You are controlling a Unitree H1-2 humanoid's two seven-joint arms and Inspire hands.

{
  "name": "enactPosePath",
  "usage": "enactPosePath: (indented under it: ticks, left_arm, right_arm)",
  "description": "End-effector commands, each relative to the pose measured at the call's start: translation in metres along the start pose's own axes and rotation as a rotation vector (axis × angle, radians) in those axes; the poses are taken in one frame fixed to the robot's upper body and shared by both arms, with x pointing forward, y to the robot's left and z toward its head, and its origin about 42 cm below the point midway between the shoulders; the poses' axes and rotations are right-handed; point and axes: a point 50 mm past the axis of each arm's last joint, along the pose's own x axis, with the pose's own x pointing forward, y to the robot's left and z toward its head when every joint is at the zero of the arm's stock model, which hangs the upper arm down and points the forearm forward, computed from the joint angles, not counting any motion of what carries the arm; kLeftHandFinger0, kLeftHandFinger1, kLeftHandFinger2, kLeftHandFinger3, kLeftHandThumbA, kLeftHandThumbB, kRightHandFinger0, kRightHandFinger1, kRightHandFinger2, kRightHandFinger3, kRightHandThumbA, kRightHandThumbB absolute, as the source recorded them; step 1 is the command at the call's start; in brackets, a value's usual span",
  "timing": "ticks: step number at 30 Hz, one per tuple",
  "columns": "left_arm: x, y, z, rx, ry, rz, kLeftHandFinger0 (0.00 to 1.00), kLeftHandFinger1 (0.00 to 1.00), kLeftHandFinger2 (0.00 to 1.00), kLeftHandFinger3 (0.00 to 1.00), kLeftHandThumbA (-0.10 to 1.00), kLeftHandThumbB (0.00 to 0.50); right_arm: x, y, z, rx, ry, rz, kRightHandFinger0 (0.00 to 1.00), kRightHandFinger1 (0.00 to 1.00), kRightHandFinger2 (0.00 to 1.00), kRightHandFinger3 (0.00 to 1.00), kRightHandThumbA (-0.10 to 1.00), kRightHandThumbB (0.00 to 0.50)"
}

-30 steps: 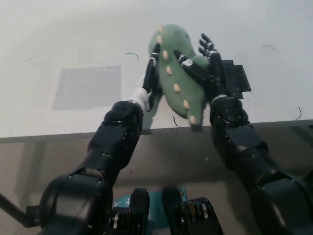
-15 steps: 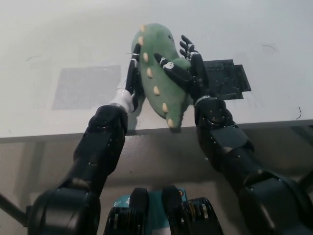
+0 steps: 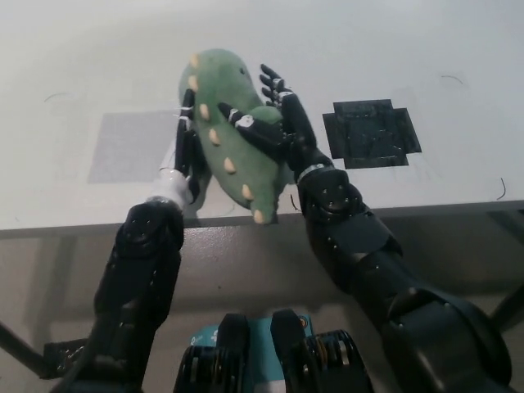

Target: Use both hands to pick up a dinasour on the right side and move it to the left side

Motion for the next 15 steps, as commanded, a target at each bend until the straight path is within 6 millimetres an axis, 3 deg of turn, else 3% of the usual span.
enactPosePath:
  ticks: [1, 8, 13, 15]
  left_arm:
    - [0.003, -0.01, 0.034, -0.015, -0.117, -0.018, 1.0, 1.0, 1.0, 1.0, 1.0, 0.114]
    - [-0.011, 0.001, 0.025, -0.019, -0.105, 0.05, 1.0, 1.0, 1.0, 1.0, 1.0, 0.098]
    - [-0.019, 0.013, 0.025, -0.003, -0.123, 0.081, 1.0, 1.0, 1.0, 1.0, 1.0, 0.094]
    - [-0.023, 0.017, 0.027, -0.005, -0.128, 0.081, 1.0, 1.0, 1.0, 1.0, 1.0, 0.087]
  right_arm:
    - [0.006, 0.053, 0.026, -0.077, -0.028, 0.21, 1.0, 1.0, 1.0, 1.0, 1.0, 0.051]
    - [0.004, 0.064, 0.024, -0.097, -0.007, 0.259, 1.0, 1.0, 1.0, 1.0, 1.0, 0.029]
    - [0.003, 0.071, 0.025, -0.101, -0.005, 0.288, 1.0, 1.0, 1.0, 1.0, 1.0, 0.056]
    - [0.003, 0.078, 0.028, -0.097, -0.018, 0.307, 1.0, 1.0, 1.0, 1.0, 1.0, 0.03]
